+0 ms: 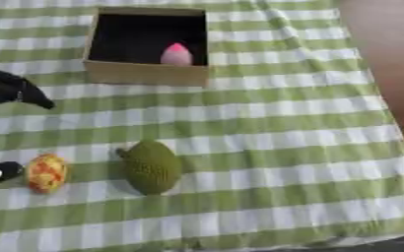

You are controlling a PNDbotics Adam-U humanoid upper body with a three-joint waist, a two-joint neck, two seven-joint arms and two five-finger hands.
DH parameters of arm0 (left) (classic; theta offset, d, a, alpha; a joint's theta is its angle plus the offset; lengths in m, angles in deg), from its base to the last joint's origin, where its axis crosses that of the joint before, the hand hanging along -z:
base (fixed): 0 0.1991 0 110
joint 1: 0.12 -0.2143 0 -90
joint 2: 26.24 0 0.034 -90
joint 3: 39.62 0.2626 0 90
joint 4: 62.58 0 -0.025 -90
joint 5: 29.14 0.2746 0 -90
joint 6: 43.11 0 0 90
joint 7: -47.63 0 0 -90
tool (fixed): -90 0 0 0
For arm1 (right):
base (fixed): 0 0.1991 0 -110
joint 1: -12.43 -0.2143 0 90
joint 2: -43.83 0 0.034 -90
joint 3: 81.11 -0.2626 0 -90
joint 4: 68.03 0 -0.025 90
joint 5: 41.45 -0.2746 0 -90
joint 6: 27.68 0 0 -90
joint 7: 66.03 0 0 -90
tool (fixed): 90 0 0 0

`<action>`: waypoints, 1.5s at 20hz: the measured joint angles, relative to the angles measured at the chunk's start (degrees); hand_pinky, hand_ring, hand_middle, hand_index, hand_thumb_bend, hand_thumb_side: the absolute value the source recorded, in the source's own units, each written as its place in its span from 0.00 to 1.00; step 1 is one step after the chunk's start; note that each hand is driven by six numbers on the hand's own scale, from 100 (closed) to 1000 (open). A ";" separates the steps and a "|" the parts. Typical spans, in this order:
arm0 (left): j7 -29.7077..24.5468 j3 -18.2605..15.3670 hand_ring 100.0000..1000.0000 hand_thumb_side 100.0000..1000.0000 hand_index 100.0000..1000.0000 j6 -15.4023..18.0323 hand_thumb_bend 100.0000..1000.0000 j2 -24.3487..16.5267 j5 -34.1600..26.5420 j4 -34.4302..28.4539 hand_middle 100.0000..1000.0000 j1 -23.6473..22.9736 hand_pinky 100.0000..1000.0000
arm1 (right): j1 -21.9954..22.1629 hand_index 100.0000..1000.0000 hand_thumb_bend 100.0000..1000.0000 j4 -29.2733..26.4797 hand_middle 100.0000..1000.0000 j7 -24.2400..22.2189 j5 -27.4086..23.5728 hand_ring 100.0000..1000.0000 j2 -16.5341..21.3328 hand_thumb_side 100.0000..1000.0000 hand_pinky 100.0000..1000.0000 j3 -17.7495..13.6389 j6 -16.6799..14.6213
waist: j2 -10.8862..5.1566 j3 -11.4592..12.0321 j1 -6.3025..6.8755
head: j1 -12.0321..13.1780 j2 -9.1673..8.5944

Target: Pick up objects on the table and place them in the box.

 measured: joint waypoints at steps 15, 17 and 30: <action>-0.58 5.20 0.87 0.08 0.91 -7.98 0.44 0.53 5.93 1.72 0.78 0.46 0.88 | 0.63 0.93 0.00 -0.01 0.60 -0.34 0.02 0.92 -1.10 0.03 1.00 -0.63 1.87 | 0.00 -0.68 0.23 | 0.72 0.00; -0.82 6.48 0.87 0.08 0.91 -8.33 0.43 1.42 6.40 2.85 0.78 1.58 0.88 | 0.66 0.93 0.00 -0.01 0.60 -0.49 0.02 0.92 -1.16 0.05 1.00 -0.64 2.15 | 0.00 -0.71 0.23 | 0.88 0.01; -0.30 11.60 0.85 0.10 0.88 -8.27 0.43 7.54 12.85 11.98 0.75 6.48 0.86 | 1.58 0.93 0.00 0.00 0.59 -1.85 -0.01 0.93 -2.44 0.19 1.00 -1.17 3.87 | 0.00 -1.18 0.88 | 1.32 0.01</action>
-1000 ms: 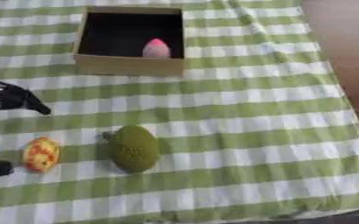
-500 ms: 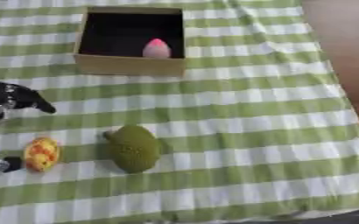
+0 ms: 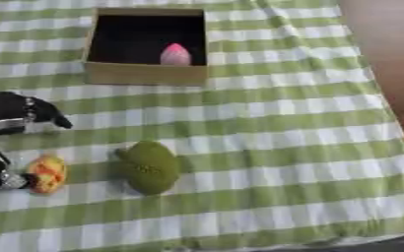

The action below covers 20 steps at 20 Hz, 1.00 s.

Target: Pick up objects on the table and place them in the box.

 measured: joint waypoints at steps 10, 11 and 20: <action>-2.46 1.14 0.74 0.07 0.75 0.35 0.38 1.18 -0.07 1.88 0.59 0.65 0.78 | 0.04 0.93 0.00 0.03 0.59 -0.20 -0.08 0.93 -0.69 0.26 1.00 -0.50 1.52 | 0.00 -0.21 0.10 | 0.04 0.00; -2.46 0.93 0.73 0.06 0.74 0.35 0.37 1.17 -0.03 1.35 0.57 0.38 0.76 | 0.06 0.93 0.00 0.03 0.59 -0.25 -0.08 0.93 -0.70 0.26 1.00 -0.51 1.63 | 0.00 -0.21 0.10 | 0.03 0.00; -3.50 -0.28 0.54 0.09 0.49 -0.46 0.08 0.31 0.41 -2.47 0.40 -1.72 0.57 | 0.10 0.94 0.00 0.06 0.59 -0.11 -0.19 0.93 -1.25 0.31 1.00 -0.88 2.54 | 0.00 -0.16 0.42 | 0.01 -0.01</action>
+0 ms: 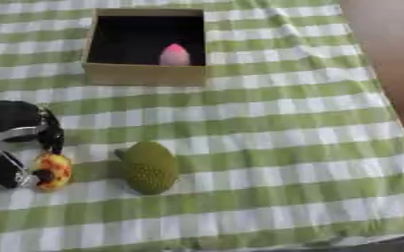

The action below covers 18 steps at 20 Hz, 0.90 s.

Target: Pick up objects on the table and place them in the box.

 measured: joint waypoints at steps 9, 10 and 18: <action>-0.52 -0.86 0.50 0.12 0.40 -0.31 0.07 -0.21 -0.97 -1.99 0.38 -0.06 0.51 | 0.48 0.94 0.00 0.37 0.59 0.24 -0.01 0.93 -0.41 0.35 1.00 -0.69 0.57 | 0.00 0.01 0.00 | -0.04 0.00; -0.44 -1.20 0.50 0.11 0.38 -0.33 0.07 -0.22 -1.26 -2.40 0.38 -0.07 0.51 | 0.54 0.94 0.00 0.40 0.59 0.23 -0.01 0.93 -0.41 0.36 1.00 -0.71 0.60 | 0.00 0.04 0.00 | -0.07 0.00; 1.44 -4.49 0.49 0.10 0.36 -1.13 0.00 -0.32 -3.30 -6.63 0.38 0.25 0.50 | 0.92 0.93 0.00 0.71 0.59 0.37 -0.14 0.93 -0.44 0.33 1.00 -1.08 1.09 | 0.00 0.35 0.00 | -0.49 -0.03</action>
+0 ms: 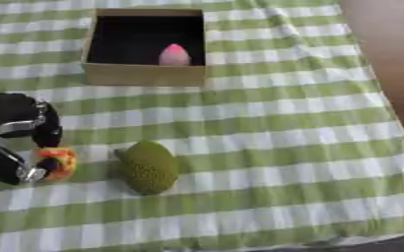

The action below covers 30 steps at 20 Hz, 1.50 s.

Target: Pick up objects on the table and place them in the box.

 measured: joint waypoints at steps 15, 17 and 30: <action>5.96 -4.36 0.50 0.08 0.36 -0.39 0.00 7.67 -4.00 6.88 0.38 21.58 0.51 | 0.00 0.93 0.00 0.02 0.59 0.41 -0.13 0.93 0.00 0.29 1.00 0.06 -0.05 | -0.52 0.67 0.00 | -0.66 0.08; 6.58 -3.88 0.49 0.09 0.36 0.98 0.00 10.32 -3.19 11.06 0.39 24.82 0.51 | 0.00 0.93 0.00 0.02 0.59 0.41 -0.15 0.93 -0.01 0.31 1.00 0.07 -0.06 | -0.53 0.62 0.00 | -0.66 0.08; 14.48 -4.75 0.49 0.12 0.38 9.06 0.00 25.40 10.13 41.69 0.40 34.35 0.50 | -0.60 0.93 0.00 0.01 0.59 -0.09 -0.56 0.93 -1.26 0.35 1.00 0.16 0.24 | -0.47 -0.84 -0.02 | 0.28 -0.57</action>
